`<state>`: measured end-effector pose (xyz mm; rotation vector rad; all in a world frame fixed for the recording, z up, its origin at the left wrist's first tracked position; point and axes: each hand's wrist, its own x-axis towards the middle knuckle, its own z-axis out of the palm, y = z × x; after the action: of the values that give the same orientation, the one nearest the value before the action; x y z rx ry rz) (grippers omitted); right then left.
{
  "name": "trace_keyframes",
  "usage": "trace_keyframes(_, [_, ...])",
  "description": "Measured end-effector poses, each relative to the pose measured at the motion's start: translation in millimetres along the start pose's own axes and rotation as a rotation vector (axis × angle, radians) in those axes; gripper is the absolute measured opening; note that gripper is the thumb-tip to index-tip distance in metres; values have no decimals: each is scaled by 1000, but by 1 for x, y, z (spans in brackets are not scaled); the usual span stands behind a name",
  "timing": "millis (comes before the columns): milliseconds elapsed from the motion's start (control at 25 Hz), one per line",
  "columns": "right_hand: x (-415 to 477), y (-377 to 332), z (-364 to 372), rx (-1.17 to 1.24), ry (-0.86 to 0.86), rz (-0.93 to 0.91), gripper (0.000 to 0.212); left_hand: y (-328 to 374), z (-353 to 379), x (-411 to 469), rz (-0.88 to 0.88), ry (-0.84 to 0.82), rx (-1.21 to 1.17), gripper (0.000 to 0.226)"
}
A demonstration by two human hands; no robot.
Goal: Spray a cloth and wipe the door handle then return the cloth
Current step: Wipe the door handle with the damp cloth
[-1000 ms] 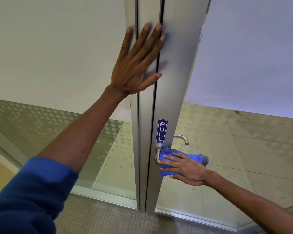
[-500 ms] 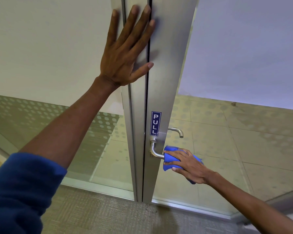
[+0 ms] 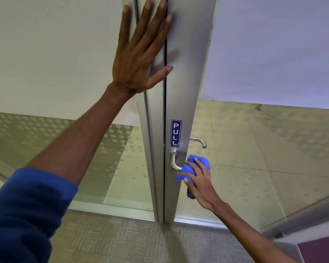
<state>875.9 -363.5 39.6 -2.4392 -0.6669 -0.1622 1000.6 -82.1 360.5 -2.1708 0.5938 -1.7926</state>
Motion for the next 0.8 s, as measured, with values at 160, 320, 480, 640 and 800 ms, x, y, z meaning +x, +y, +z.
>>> trace_keyframes(160, [3, -29, 14, -50, 27, 135, 51, 0, -1, 0, -5, 2, 12, 83])
trace_keyframes(320, [12, -53, 26, -341, 73, 172, 51, -1, 3, 0, -8, 14, 6, 85])
trace_keyframes(480, [30, -78, 49, -512, 30, 24, 52, -4, 5, 0, 8, 30, -3, 86])
trace_keyframes(640, [32, -58, 46, -571, 3, -133, 51, -6, 8, -1, 26, 29, -35, 85])
trace_keyframes(800, [35, -20, 13, -612, -105, -306, 55, -6, 12, -2, 28, 38, -56, 86])
